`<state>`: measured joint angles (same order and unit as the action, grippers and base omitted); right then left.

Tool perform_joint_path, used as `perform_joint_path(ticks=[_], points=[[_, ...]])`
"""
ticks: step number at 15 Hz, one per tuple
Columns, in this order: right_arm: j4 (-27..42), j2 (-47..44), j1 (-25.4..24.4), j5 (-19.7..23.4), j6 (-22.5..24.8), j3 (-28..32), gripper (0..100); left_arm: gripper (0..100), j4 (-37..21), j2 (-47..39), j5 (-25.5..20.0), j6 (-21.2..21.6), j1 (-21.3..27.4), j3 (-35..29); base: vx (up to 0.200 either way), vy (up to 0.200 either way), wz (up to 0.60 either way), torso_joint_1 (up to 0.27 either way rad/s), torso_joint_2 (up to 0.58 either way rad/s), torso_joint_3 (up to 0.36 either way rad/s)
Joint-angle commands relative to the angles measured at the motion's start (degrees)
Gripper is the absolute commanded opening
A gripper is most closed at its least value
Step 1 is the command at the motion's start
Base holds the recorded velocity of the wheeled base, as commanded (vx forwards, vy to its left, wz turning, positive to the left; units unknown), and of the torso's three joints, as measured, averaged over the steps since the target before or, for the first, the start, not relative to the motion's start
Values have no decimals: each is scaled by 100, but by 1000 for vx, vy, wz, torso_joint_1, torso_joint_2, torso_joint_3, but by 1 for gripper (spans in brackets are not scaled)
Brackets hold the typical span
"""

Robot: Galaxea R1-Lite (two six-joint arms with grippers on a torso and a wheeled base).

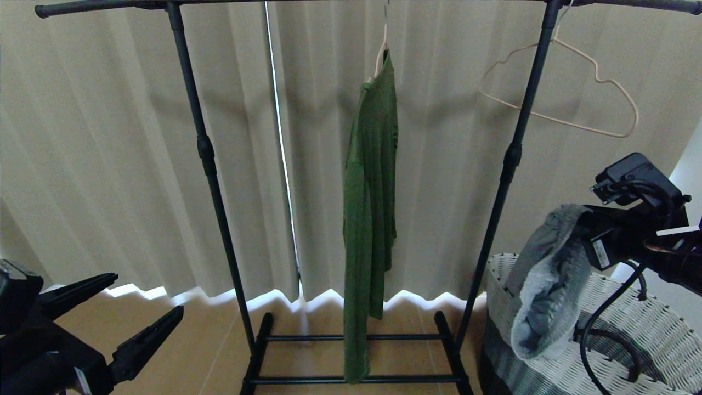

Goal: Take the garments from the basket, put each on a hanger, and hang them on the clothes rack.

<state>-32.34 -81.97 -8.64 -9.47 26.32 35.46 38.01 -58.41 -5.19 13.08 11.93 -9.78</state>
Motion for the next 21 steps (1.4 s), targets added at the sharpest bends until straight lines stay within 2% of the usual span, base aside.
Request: perform_joint_path(ticks=[1, 2, 4, 7, 10, 13, 15, 19, 20, 21], points=[[0, 14, -85, -2, 5, 198, 0, 100, 5, 5, -52, 28, 19, 28, 0, 0, 0, 0, 0, 0], [-9, 41, -278, 16, -13, 224, 0, 100, 5, -13, -122, 89, 46, 37, 0, 0, 0, 0, 0, 0], [0, 137, -665, 7, -426, 172, 0, 100, 5, -4, -316, 133, 116, 55, 0, 0, 0, 0, 0, 0], [0, 137, -1025, 7, -514, 470, 0, 100, 5, 13, -720, 160, 635, 11, 0, 0, 0, 0, 0, 0], [53, 67, -1553, 7, -505, 1024, 0, 100, -4, -206, -738, 212, 1250, -429, 0, 0, 0, 0, 0, 0], [404, 14, -2001, 7, -514, 1499, 0, 100, -4, -742, -729, 450, 1391, -798, 0, 0, 0, 0, 0, 0], [395, -65, -2089, 7, -558, 1701, 0, 100, 13, -1191, -720, 564, 1505, -973, 0, 0, 0, 0, 0, 0], [351, -47, -2265, 7, -997, 1833, 0, 100, 128, -1964, -641, 344, 2155, -1518, 0, 0, 0, 0, 0, 0], [334, -30, -2326, 16, -1067, 1841, 0, 100, 172, -2149, -509, 248, 2340, -1641, 0, 0, 0, 0, 0, 0], [299, -30, -2370, 24, -1129, 1877, 0, 100, 216, -2377, -289, -34, 2726, -1817, 0, 0, 0, 0, 0, 0]])
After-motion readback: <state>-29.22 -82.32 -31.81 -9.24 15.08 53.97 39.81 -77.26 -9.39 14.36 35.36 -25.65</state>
